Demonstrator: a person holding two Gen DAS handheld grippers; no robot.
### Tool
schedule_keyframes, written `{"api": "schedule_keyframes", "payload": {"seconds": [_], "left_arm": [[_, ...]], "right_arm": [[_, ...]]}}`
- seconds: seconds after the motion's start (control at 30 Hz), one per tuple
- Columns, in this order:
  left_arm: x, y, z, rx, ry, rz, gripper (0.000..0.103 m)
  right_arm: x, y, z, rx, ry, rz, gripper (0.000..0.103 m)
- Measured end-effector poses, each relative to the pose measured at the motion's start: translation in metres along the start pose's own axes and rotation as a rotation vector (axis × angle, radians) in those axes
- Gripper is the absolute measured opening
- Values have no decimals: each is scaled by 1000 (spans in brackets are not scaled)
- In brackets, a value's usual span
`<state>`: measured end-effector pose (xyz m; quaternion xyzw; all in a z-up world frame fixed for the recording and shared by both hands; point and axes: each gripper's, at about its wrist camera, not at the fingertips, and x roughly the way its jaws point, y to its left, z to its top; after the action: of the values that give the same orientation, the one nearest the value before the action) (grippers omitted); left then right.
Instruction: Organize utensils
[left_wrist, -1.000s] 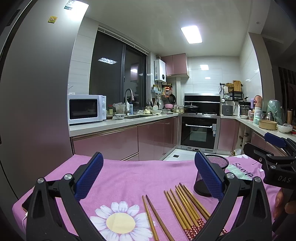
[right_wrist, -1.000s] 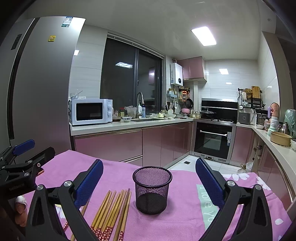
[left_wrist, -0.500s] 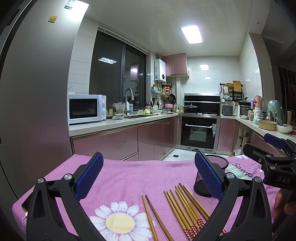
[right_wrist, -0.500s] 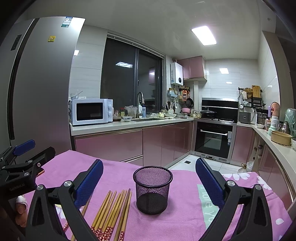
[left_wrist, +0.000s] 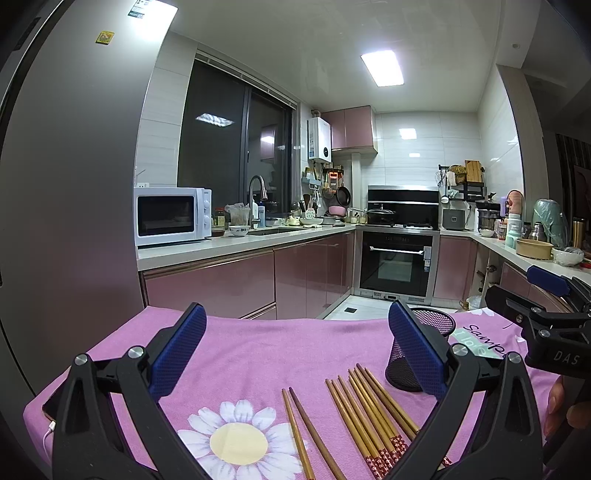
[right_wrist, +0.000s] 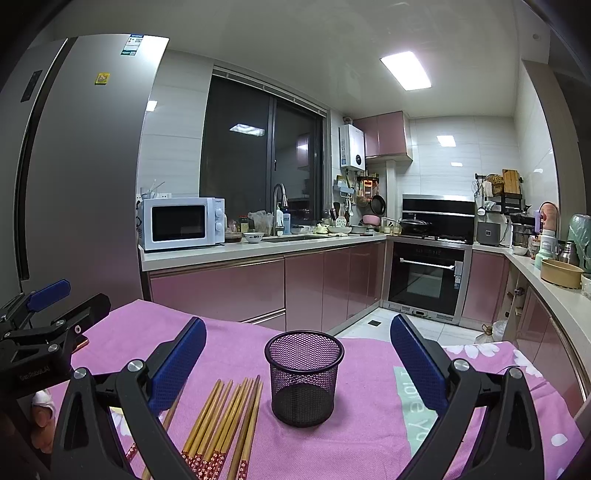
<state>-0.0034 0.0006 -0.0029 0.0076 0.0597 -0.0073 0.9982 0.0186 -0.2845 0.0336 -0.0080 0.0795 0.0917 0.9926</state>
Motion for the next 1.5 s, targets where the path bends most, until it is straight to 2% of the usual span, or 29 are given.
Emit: {"api": "schedule_keyframes", "payload": {"seconds": [1.5], "left_arm": [[-1,-1,1,0,5,-2,97]], "right_arm": [[0,1,-3,5,-3,-6,97]]}}
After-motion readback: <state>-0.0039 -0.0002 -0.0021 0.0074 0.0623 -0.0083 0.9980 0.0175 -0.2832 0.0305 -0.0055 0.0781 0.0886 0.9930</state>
